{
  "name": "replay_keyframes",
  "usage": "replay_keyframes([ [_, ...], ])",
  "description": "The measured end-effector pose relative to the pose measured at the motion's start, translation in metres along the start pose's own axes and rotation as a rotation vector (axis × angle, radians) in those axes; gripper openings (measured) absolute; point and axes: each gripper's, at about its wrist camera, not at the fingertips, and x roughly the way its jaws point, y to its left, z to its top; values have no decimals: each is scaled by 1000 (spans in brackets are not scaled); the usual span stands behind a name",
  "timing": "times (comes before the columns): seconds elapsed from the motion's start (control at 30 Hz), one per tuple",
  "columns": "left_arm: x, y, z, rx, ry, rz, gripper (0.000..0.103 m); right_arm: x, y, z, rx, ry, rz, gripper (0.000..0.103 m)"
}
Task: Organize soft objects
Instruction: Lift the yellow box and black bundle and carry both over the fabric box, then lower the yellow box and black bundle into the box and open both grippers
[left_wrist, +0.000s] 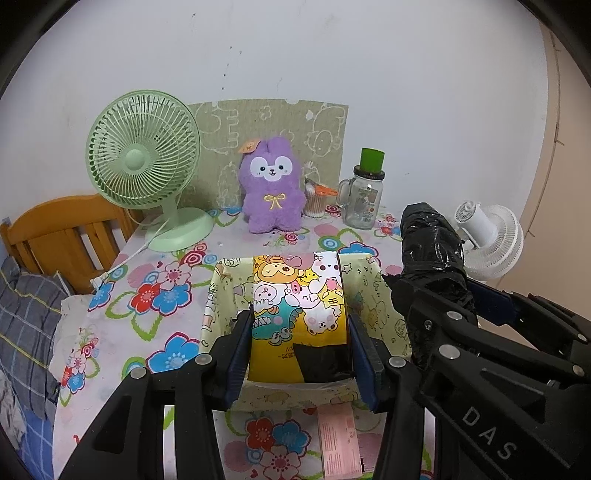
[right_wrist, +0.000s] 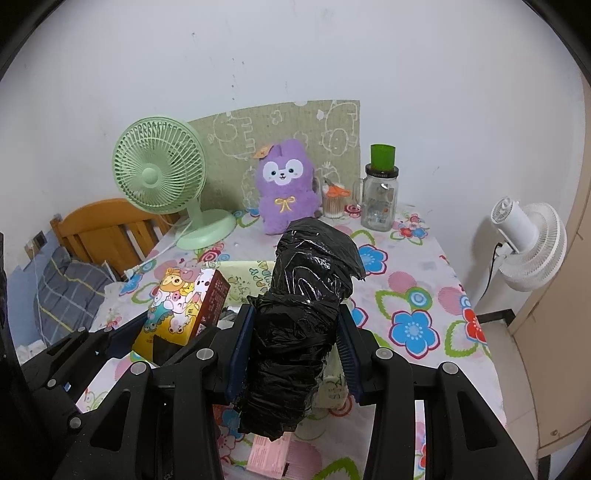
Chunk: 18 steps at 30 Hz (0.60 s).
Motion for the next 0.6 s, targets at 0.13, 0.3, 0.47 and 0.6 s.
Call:
replay_keyframes([
  [0.13, 10, 1, 3, -2, 17, 5, 51, 11, -2, 2, 7, 15, 3, 46],
  [0.3, 23, 2, 5, -9, 35, 7, 51, 25, -3, 5, 4, 36, 2, 46],
  [0.47, 36, 4, 5, -13, 58, 7, 52, 40, -5, 7, 1, 59, 4, 46],
  [0.6, 46, 6, 5, -17, 78, 9, 52, 52, -7, 7, 8, 79, 5, 46],
])
